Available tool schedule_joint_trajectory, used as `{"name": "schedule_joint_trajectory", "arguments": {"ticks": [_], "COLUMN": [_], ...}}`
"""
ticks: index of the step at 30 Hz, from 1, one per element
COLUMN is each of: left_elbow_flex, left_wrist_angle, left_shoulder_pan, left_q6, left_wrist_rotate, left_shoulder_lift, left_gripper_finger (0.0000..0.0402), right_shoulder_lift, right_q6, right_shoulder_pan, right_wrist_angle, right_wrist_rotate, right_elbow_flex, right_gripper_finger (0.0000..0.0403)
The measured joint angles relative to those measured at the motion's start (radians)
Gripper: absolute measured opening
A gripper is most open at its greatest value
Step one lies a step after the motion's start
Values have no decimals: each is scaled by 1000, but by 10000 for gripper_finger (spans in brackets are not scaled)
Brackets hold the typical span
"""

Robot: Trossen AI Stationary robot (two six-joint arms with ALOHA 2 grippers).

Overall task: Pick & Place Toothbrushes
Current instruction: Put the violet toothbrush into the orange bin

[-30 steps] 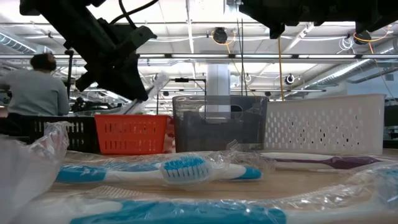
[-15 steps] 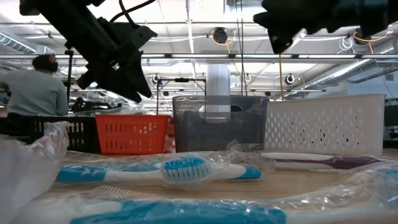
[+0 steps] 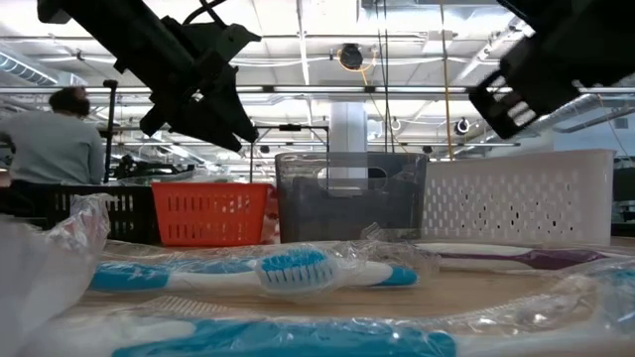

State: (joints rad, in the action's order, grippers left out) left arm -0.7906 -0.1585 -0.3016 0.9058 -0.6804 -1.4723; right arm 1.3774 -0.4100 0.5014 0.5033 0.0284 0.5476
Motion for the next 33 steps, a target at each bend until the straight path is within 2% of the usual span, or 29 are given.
{"name": "schedule_joint_trajectory", "arguments": {"ticks": [6,10,13,19,33], "left_elbow_flex": [0,0,0,0,0], "left_wrist_angle": [7,8,12,39,60], "left_shoulder_pan": [0,0,0,0,0], "left_q6": [-3,-3,-3,-25,-48], "left_wrist_rotate": [1,2,10,46,55], "left_shoulder_lift": [0,1,1,1,1], "left_gripper_finger": [147,147,147,147,147], "right_shoulder_lift": [83,141,158,159,202], "right_q6": [-121,-128,-150,-191,-309], "right_shoulder_pan": [51,72,71,77,131], "right_wrist_angle": [-11,-66,-168,-260,-312], "right_wrist_rotate": [0,0,-1,-55,-80], "right_elbow_flex": [19,67,97,103,102], "right_gripper_finger": [93,93,93,93,93]}}
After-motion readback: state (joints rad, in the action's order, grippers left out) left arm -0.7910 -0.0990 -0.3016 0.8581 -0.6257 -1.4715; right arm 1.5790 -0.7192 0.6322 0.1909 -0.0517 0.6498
